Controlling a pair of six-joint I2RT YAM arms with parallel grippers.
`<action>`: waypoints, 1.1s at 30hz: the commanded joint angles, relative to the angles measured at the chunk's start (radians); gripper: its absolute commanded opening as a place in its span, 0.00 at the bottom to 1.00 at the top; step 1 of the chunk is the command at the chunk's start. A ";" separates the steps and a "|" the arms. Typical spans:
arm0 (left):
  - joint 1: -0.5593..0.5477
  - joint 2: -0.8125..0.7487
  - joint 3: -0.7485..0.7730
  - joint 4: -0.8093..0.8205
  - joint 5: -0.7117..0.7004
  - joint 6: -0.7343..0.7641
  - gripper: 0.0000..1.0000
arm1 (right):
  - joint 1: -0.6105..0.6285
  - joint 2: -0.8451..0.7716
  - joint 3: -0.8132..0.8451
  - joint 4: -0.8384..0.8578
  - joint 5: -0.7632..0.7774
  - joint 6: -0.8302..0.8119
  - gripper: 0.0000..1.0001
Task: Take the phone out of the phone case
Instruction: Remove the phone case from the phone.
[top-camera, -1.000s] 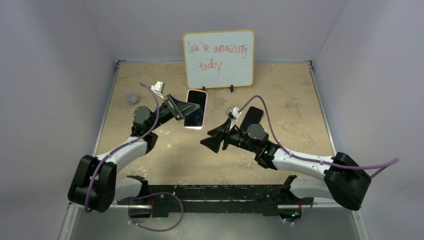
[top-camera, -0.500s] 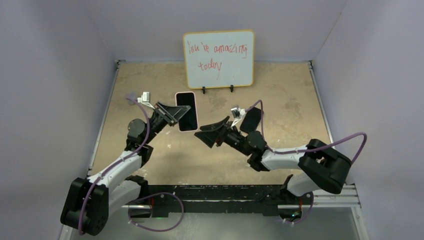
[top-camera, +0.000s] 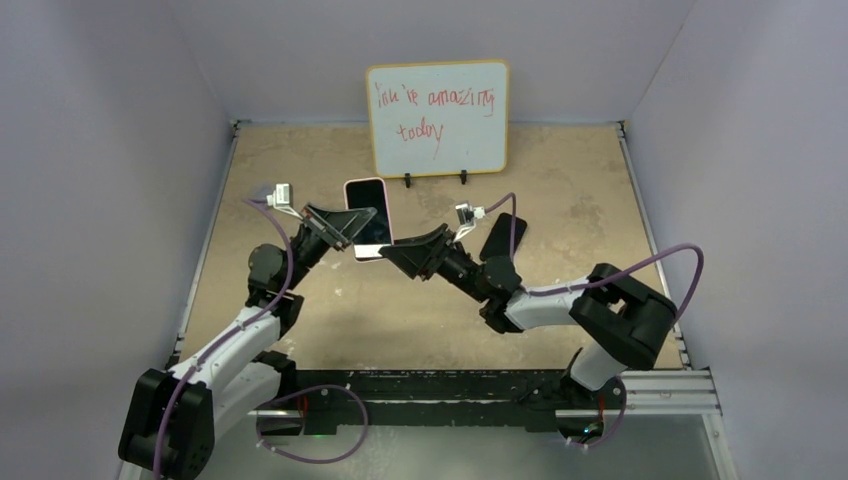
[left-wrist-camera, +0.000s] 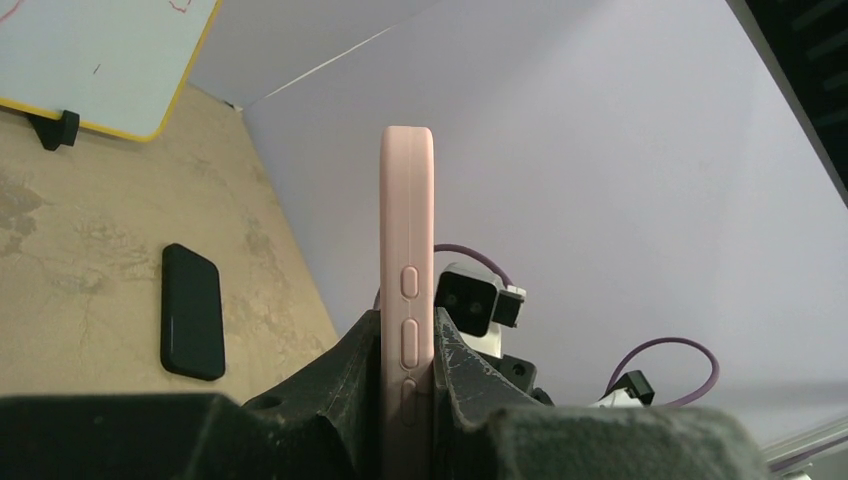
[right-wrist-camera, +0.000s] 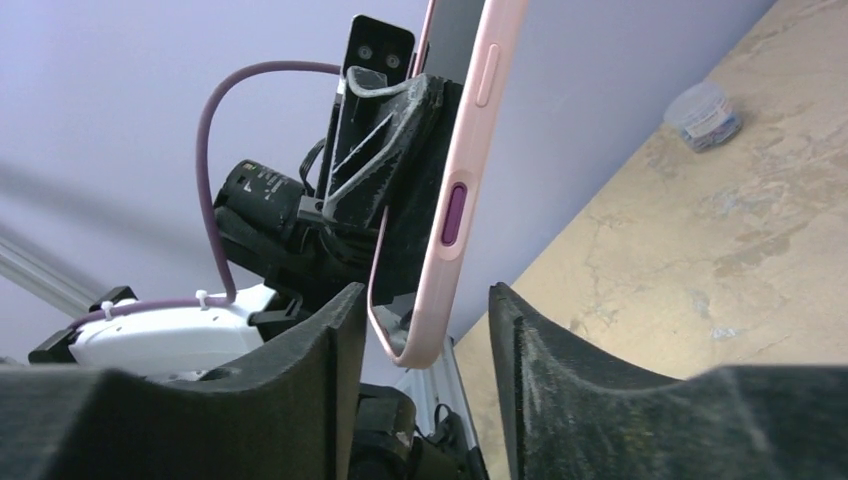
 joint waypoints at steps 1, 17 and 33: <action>0.001 -0.012 -0.003 0.133 0.009 -0.035 0.00 | 0.002 0.031 0.051 0.114 -0.011 0.036 0.45; 0.004 -0.008 0.091 -0.075 0.236 0.149 0.25 | -0.179 -0.007 0.038 0.071 -0.326 0.226 0.00; 0.012 0.004 0.124 -0.186 0.295 0.248 0.07 | -0.229 -0.231 0.133 -0.499 -0.450 -0.054 0.00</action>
